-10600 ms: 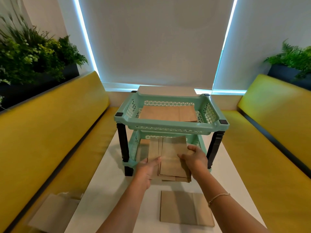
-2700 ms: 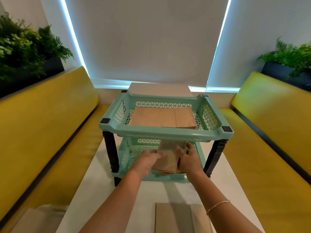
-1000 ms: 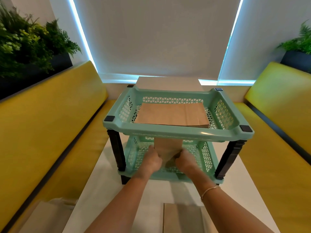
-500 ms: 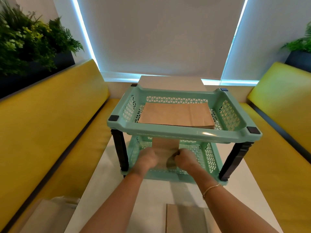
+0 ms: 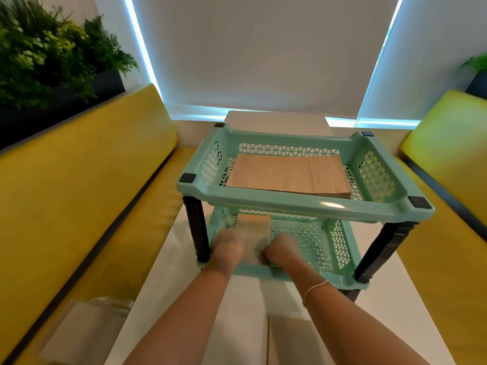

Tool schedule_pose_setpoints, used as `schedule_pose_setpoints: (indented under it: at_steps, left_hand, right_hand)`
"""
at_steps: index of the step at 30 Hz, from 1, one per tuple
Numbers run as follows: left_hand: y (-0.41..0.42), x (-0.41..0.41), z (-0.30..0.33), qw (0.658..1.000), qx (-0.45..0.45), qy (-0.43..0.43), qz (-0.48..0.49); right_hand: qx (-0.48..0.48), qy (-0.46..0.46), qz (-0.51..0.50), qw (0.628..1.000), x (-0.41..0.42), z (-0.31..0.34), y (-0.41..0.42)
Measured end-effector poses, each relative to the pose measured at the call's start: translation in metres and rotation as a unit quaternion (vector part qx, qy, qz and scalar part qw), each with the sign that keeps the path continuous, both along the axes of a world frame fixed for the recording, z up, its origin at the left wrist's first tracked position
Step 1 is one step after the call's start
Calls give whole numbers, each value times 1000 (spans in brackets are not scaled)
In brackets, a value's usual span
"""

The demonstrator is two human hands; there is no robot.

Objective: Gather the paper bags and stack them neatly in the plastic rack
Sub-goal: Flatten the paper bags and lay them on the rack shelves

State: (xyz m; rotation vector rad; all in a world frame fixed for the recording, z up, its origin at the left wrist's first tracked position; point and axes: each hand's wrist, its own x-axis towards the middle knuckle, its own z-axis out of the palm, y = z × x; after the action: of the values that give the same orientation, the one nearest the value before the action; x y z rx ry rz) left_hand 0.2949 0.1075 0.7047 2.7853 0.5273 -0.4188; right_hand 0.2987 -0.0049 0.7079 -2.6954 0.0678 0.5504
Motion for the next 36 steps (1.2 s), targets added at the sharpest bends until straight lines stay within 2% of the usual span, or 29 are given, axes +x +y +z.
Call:
schedule_pose_setpoints:
  at_steps: [6,9,13,14,16,18,20,22,29,36]
  left_hand:
    - [0,-5,2,999,-15,-32,20]
    - [-4,-13,10,995,-37,-86,17]
    - [-15,-34,25,980,-84,-182,-15]
    - [-19,-39,28,977,-96,-192,-19]
    - [-27,-54,32,975,-121,-186,-24]
    - [-33,-72,29,970,-157,-184,-35]
    - [-37,-91,22,965,-177,-183,-55]
    - [-39,-108,13,967,-178,-170,-67]
    - [-28,-142,-8,976,-174,-117,-54]
    - [-23,-159,-18,980,-171,-88,-49]
  right_hand:
    - [21,-46,-41,998,-3,-2,-2]
    - [30,-102,-12,994,-7,11,-9]
    - [107,-139,50,983,-30,41,-31]
    - [110,-127,77,983,-39,47,-39]
    - [108,-44,125,985,-61,54,-51]
    - [36,37,183,982,-82,49,-62]
    - [-92,64,228,967,-99,32,-71]
    - [-158,79,218,960,-114,12,-81]
    - [-200,53,151,967,-131,-17,-96]
    - [-208,86,105,969,-132,-18,-93]
